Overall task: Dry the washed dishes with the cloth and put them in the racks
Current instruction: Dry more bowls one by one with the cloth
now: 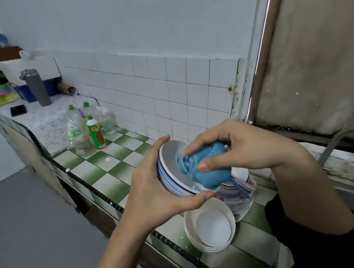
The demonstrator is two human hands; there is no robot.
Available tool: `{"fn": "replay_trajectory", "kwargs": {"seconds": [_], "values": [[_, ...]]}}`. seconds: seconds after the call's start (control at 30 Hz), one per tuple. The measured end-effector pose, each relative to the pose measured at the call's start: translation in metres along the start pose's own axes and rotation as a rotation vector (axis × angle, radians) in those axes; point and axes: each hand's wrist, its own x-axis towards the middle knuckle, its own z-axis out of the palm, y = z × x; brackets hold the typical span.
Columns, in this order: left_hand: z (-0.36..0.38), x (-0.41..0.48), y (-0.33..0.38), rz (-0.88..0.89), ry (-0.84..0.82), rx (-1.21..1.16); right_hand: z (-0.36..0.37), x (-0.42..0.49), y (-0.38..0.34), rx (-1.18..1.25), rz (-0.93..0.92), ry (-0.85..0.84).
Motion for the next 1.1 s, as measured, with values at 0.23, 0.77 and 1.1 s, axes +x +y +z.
{"fn": "replay_trajectory", "kwargs": {"seconds": [0.23,0.77,1.1], "values": [[0.014,0.004,-0.005,-0.025,-0.018,0.024,0.050,0.014,0.017,-0.029,0.037,0.302],[0.023,0.032,-0.026,0.012,0.016,0.028,0.033,0.029,0.041,0.472,-0.011,0.238],[0.037,0.045,-0.031,0.037,0.007,0.085,0.025,0.048,0.055,0.338,0.103,0.513]]}}
